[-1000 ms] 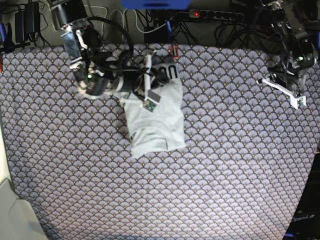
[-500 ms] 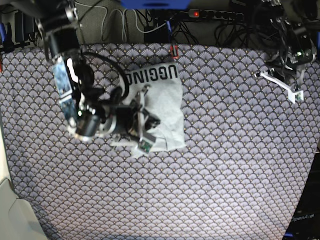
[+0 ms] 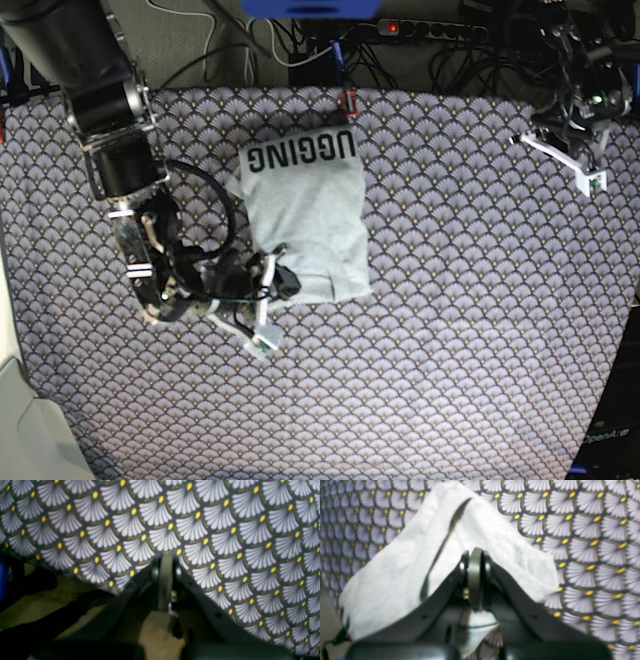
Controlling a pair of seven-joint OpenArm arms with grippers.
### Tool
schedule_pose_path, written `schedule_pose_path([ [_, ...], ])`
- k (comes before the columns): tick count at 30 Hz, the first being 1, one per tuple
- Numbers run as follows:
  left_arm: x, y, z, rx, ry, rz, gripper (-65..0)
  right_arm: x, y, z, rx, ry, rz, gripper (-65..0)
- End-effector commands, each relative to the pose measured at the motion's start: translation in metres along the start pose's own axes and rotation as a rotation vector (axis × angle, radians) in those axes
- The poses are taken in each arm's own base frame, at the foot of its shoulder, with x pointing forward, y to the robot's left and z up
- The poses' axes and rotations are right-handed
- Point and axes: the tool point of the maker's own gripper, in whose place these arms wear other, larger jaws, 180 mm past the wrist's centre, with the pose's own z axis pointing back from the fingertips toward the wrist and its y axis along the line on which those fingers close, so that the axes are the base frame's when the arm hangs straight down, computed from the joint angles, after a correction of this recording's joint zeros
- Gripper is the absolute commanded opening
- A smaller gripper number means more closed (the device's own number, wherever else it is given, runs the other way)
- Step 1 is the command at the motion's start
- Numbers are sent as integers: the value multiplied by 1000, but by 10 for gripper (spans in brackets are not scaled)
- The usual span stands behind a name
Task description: Fold the T-shirt properly
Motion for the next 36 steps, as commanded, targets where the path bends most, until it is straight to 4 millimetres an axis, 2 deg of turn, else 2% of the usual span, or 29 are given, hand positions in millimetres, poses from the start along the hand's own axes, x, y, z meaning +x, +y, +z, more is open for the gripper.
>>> schedule_pose_path([
  [1, 13, 2, 5, 4, -43, -11, -647, 24, -4, 5, -1, -69, 13, -650],
  [9, 11, 3, 4, 8, -35, -13, -647, 12, -11, -4, 5, -95, -56, -650],
  [11, 12, 3, 5, 9, -36, -14, -647, 19, -12, -1, 0, -106, -39, -650],
  [14, 20, 7, 9, 17, -57, -32, -647, 31, -7, 11, -14, -81, 35, -650],
  [16, 32, 5, 17, 17, -95, -48, -647, 44, -3, 28, -40, -73, 113, -650],
  [18, 45, 0, 29, 16, -147, -70, -647, 47, 9, 42, -61, -56, 193, -650],
  [20, 48, 0, 39, 22, -169, -94, -647, 44, 19, 59, -96, -49, 240, -650],
  [23, 52, 4, 45, 34, -182, -124, -647, 25, 26, 94, -174, -65, 251, -650],
  [25, 45, 8, 45, 42, -162, -136, -647, 10, 36, 117, -223, -82, 254, -650],
  [26, 40, 9, 46, 44, -153, -143, -647, -3, 39, 130, -254, -74, 257, -650],
  [28, 29, 11, 46, 48, -129, -152, -647, -28, 50, 145, -277, -53, 257, -650],
  [32, 7, 12, 46, 33, -73, -209, -647, -101, 41, 163, -316, 70, 119, -650],
  [36, -9, 3, 46, -41, -27, -391, -647, -151, 42, 184, -359, 95, -8, -650],
])
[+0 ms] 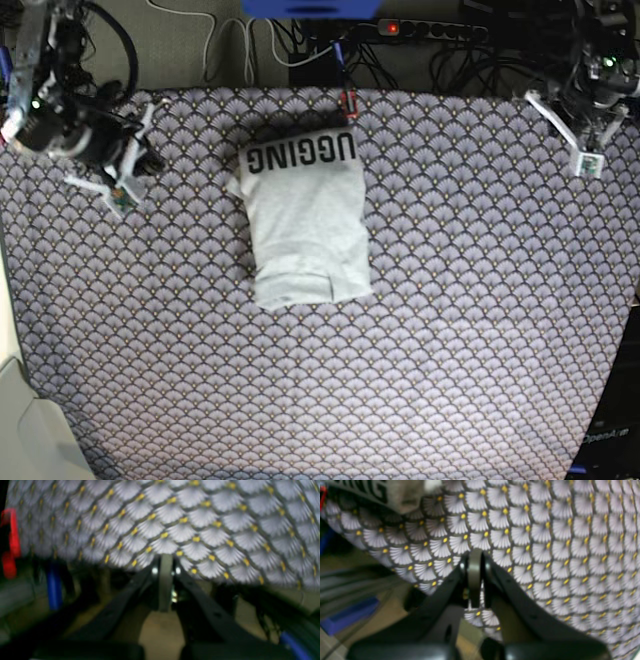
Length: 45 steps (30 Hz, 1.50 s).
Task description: Fold the T-shirt properly
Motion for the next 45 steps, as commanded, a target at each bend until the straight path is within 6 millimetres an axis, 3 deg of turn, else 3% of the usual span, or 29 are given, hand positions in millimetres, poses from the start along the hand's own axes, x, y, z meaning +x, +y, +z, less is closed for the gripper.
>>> schedule_pose_path([
  [1, 0, 3, 4, 6, -4, -33, -647, -6, -1, 8, -10, -9, -7, -650],
  [5, -18, 2, 5, -1, 43, -44, -647, -47, 10, 21, -6, 36, -81, -650],
  [10, -48, -17, 2, -8, 146, -154, -647, -84, 31, 35, 18, 66, -149, -650],
  [14, -85, -38, -12, -30, 243, -244, -647, -115, 50, 44, 55, 113, -207, -650],
  [17, -124, -50, -24, -51, 307, -232, -647, -148, 54, 46, 43, 189, -230, -650],
  [21, -180, -67, -34, -91, 398, -190, -647, -211, 56, 37, -6, 333, -270, -650],
  [25, -233, -81, -48, -127, 466, -115, -647, -264, 59, 12, -22, 397, -370, -650],
  [31, -284, -100, -87, -88, 509, -29, -647, -327, 71, -38, -10, 410, -581, -650],
  [33, -293, -106, -100, -73, 494, -23, -647, -336, 79, -54, -4, 382, -647, -650],
  [38, -313, -126, -121, -75, 499, -62, -647, -332, 94, -85, 17, 315, -746, -650],
  [41, -310, -142, -131, -56, 493, -52, -647, -322, 97, -99, 7, 282, -782, -650],
  [45, -292, -144, -144, -1, 464, -53, -647, -329, 80, -112, -153, 350, -687, -650],
])
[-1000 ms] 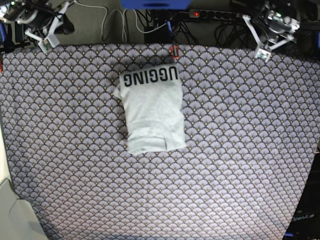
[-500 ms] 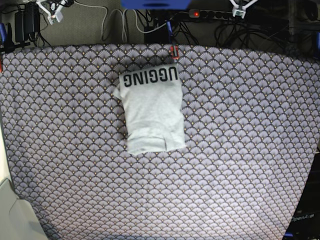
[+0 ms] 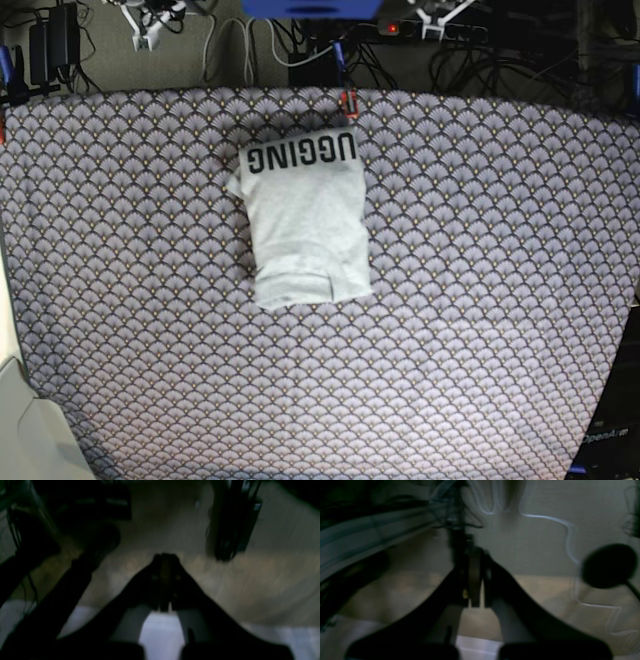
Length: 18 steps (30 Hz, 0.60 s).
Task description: Fold the T-shirt properly
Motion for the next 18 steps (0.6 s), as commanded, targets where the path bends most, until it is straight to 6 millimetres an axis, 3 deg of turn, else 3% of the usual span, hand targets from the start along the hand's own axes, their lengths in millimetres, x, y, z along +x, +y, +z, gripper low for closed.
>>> schedule_pose_path([
  [1, -2, 4, 0, 25, 6, 0, -647, 0, -10, 0, -55, -1, 28, -650],
  [4, 6, -5, 0, 13, -4, 8, -646, -5, -6, -5, -141, 20, 107, -650],
  [7, 7, -11, 0, 4, -2, 75, -646, -12, 11, -11, -160, 38, 173, -650],
  [10, 11, -4, 0, 16, -7, 131, -646, -21, 24, -15, -179, 55, 171, -650],
  [13, 17, 21, -2, 52, -16, 142, -646, -12, 28, -19, -208, 19, 168, -650],
  [15, 16, 30, -2, 64, -17, 134, -646, -18, 34, -20, -202, 22, 162, -650],
  [18, 18, 39, -3, 76, -24, 129, -645, -9, 40, -23, -195, -5, 158, -650],
])
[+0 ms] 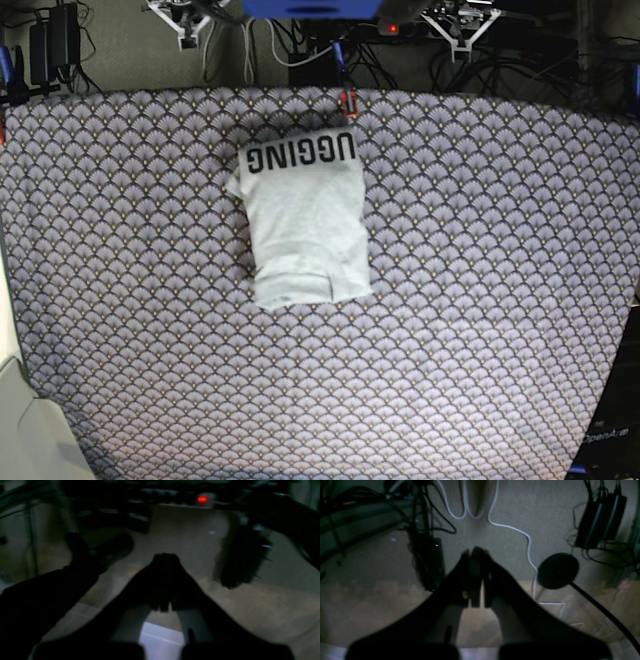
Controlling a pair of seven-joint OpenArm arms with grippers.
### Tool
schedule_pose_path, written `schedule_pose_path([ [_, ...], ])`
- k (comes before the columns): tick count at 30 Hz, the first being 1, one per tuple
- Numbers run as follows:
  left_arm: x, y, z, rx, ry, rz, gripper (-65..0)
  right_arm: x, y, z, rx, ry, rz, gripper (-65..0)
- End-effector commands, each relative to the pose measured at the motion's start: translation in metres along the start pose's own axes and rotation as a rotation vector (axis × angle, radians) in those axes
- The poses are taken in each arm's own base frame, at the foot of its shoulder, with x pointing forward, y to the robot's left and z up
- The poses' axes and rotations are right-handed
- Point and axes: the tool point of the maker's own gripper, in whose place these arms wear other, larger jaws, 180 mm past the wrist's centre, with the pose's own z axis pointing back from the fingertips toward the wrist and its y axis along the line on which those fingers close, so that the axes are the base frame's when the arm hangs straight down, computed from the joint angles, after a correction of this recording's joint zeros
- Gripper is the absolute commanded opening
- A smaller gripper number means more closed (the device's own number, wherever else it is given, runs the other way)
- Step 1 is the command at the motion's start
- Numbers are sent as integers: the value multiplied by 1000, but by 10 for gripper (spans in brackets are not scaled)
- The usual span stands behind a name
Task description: Fold the T-shirt properly
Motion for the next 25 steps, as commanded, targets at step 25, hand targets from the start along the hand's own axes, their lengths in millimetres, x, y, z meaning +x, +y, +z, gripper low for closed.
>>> schedule_pose_path([
  [25, 5, -5, 1, -11, -49, -5, -645, -16, -26, 5, -135, 20, -38, -650],
])
